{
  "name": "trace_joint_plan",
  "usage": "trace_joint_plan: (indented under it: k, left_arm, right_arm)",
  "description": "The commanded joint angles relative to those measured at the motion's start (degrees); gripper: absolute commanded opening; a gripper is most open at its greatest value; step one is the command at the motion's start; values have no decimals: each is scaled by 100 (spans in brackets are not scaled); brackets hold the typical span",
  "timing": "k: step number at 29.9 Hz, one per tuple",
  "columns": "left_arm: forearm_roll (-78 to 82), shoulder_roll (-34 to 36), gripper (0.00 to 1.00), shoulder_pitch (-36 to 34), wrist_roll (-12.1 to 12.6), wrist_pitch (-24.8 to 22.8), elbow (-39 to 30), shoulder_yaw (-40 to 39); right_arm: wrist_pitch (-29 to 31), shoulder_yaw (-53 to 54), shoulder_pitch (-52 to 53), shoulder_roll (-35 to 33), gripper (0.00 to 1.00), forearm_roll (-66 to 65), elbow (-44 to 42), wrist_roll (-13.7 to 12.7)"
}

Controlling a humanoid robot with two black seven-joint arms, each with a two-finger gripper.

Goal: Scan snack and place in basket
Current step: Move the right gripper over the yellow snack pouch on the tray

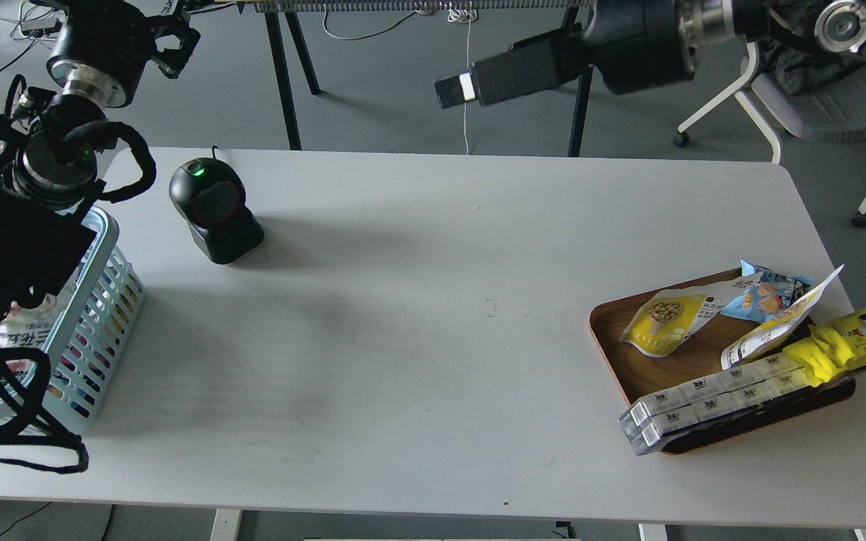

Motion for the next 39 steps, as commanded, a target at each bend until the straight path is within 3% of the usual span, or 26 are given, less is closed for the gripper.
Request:
trace_joint_plan:
  k: [1,7,20,33,39]
  left_arm:
    - [-4,40,100,1,-13,0,0,7]
    - [-4,84,100,19,-13,0,0,7]
    - [-4,40,100,19,-21,0,0,16]
    - [5,66,100,19,-21,0,18,16]
    - [5,75,100,28,-21,0,26,16]
  right_arm:
    - [-131,-429,234,-26,99,-987,431,-2]
    - [-140,-1053,604,18,99,-2341,713,-2]
    - [-236,-1791,525,71,99,-3669,713,-2]
    - [-518,-2486,-301,-114,91,-4328,432,-2]
    - [-518,-2504,-573,-122,78,-4688,310,-2]
